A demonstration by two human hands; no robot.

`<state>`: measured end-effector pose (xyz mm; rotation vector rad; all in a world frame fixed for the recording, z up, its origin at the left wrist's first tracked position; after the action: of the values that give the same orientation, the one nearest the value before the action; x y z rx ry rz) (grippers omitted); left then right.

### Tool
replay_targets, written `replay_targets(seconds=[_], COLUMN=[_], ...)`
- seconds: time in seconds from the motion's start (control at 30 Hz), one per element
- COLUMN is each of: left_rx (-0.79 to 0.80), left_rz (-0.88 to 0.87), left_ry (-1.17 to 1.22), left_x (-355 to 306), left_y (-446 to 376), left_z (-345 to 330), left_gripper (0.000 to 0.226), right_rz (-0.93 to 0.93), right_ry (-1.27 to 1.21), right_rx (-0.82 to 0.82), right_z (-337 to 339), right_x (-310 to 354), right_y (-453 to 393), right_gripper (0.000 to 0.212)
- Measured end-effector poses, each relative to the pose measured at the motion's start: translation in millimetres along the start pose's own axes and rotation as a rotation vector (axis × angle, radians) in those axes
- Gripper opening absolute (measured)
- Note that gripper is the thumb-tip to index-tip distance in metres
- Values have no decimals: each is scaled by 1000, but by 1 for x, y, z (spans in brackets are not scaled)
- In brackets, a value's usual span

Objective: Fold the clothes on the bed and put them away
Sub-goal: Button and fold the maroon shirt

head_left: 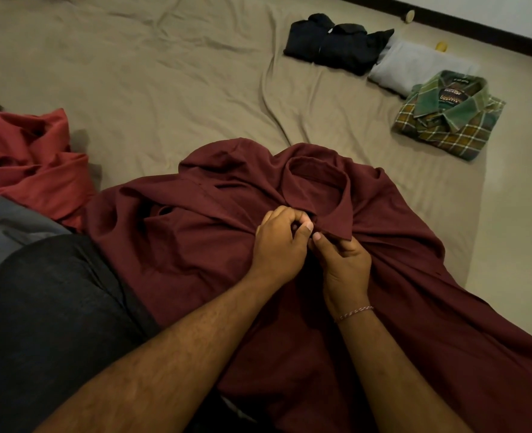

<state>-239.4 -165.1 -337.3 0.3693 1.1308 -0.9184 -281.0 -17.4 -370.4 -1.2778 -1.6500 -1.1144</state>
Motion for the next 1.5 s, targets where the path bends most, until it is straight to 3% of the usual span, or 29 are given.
replay_targets(seconds=[0.17,0.47,0.7,0.8,1.1,1.27,1.5], left_rx=[-4,-23,-20,-20,3,44,65], left_rz=[43,35,41,44,43,-5,3], left_ry=[33,14,15,-11,-183,-348,-339], left_x=[4,2,-3,-3,-2,-6,-4], left_y=[0,1,5,6,5,6,7], left_z=[1,3,3,3,5,-1,-4], left_gripper=[10,3,18,25,7,10,12], right_rz=[28,-21,49,64,48,61,85], right_ry=[116,104,138,160,159,211,289], right_rx=[-29,-26,8,3,1,-23,-96], right_z=[6,5,0,2,-1,1,4], right_x=[-4,-5,2,3,-4,-5,0], right_y=[-4,-4,0,1,1,0,2], right_gripper=[17,17,19,16,15,11,11])
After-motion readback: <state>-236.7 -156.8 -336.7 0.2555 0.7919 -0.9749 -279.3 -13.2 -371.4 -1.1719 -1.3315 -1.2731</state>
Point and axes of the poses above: each hand's wrist, its own y-axis away from the middle knuckle, its own z-axis out of the back of the hand, x = y × z, the point moved 10 cm from there along -y, towards the middle knuckle, and after that the axes turned 6 degrees about -x, right-handed, at the moved point
